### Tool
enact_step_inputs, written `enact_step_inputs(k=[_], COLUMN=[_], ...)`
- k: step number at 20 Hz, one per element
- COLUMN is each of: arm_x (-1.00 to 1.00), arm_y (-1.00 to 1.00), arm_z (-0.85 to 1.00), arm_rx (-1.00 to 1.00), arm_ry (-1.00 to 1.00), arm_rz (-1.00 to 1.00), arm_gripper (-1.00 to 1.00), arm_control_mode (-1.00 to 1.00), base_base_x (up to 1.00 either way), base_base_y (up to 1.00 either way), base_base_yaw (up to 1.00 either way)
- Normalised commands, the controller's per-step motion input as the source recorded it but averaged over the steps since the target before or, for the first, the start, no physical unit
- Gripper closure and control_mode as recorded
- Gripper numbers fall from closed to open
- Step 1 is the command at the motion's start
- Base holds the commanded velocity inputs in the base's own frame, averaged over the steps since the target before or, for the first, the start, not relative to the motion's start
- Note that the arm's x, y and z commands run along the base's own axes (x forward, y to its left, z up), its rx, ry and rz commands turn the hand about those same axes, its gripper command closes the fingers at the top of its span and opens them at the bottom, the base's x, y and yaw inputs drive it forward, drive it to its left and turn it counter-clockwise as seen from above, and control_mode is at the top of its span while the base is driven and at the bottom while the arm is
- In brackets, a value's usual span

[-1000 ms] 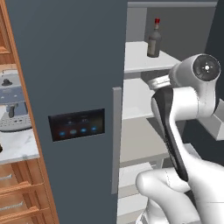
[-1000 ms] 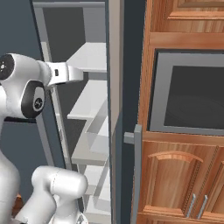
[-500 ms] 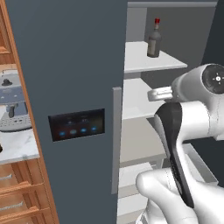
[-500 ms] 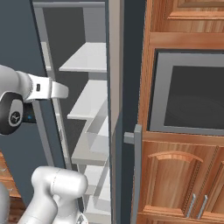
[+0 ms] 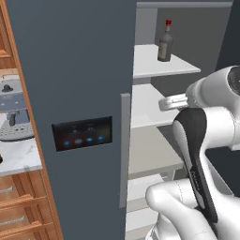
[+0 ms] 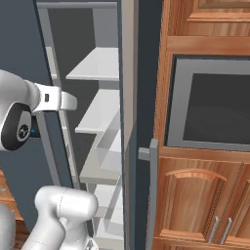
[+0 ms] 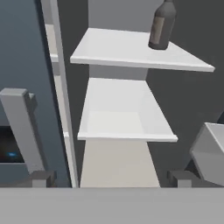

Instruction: Place the beer and liquor on the top shelf of the fridge to keep them out of children's reach, and place the cucumber on lower shelves for easy access.

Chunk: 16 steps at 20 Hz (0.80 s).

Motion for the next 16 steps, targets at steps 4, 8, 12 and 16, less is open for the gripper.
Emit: enact_step_inputs(k=[4, 8, 12, 16], arm_x=[0.00, 0.00, 0.00, 0.00], arm_y=[0.12, 0.00, 0.00, 0.00], arm_z=[-0.18, 0.00, 0.00, 0.00], arm_rx=[0.00, 0.00, 0.00, 0.00], arm_ry=[0.00, 0.00, 0.00, 0.00], arm_rz=[0.13, 0.00, 0.00, 0.00], arm_gripper=[-1.00, -1.00, -1.00, -1.00], arm_control_mode=[-1.00, 1.00, 1.00, 1.00], base_base_x=[0.00, -0.02, -0.07, -0.05], base_base_y=[0.00, 0.34, 0.67, 0.96], base_base_yaw=[0.00, 0.12, 0.10, 0.07])
